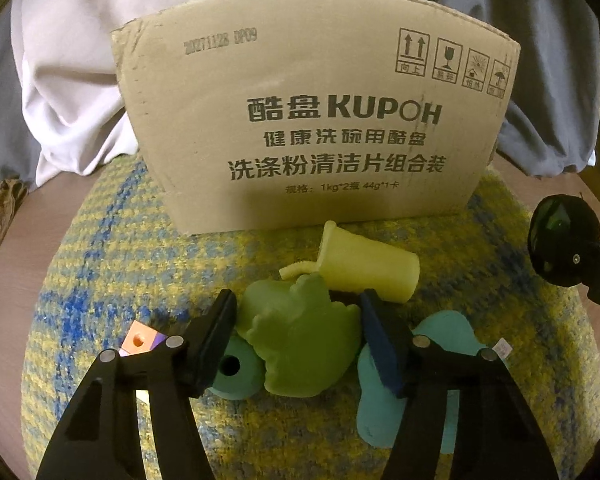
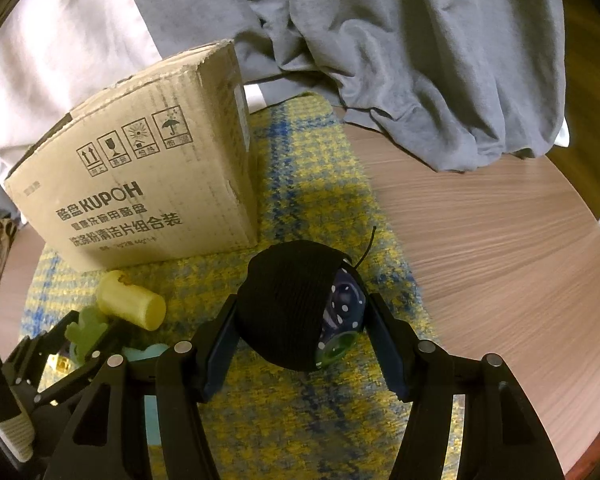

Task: Organize objects
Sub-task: 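Grasp the green foam shape with the left tool while the right tool grasps the black ball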

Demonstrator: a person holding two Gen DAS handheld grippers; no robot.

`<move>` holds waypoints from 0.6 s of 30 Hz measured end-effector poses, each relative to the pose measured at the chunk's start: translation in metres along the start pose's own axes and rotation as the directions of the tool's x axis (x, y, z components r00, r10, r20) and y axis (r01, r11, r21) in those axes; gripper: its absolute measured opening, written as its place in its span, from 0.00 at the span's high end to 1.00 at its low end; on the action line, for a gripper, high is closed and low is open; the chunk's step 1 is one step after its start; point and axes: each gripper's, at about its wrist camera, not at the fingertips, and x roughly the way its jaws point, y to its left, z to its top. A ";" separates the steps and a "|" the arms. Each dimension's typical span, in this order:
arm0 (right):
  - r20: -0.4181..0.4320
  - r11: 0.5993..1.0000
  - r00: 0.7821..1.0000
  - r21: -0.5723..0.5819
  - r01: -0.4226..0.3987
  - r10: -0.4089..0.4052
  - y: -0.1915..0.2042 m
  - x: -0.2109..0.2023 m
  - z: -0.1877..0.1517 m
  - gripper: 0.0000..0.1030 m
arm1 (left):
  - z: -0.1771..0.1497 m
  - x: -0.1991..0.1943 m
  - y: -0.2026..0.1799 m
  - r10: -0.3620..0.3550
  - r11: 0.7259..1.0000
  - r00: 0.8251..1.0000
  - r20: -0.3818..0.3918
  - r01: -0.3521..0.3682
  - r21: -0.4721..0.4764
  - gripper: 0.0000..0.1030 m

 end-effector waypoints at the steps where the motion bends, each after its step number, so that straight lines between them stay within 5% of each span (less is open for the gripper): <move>1: 0.001 1.000 1.000 -0.001 0.000 0.000 0.000 -0.001 -0.001 0.40 | 0.000 0.000 0.001 -0.001 1.000 1.000 0.000 0.001 0.000 0.40; 18: 0.045 1.000 0.999 -0.029 -0.011 0.012 0.014 -0.021 0.000 0.40 | 0.006 -0.030 0.010 0.025 1.000 0.998 0.061 -0.024 -0.018 0.40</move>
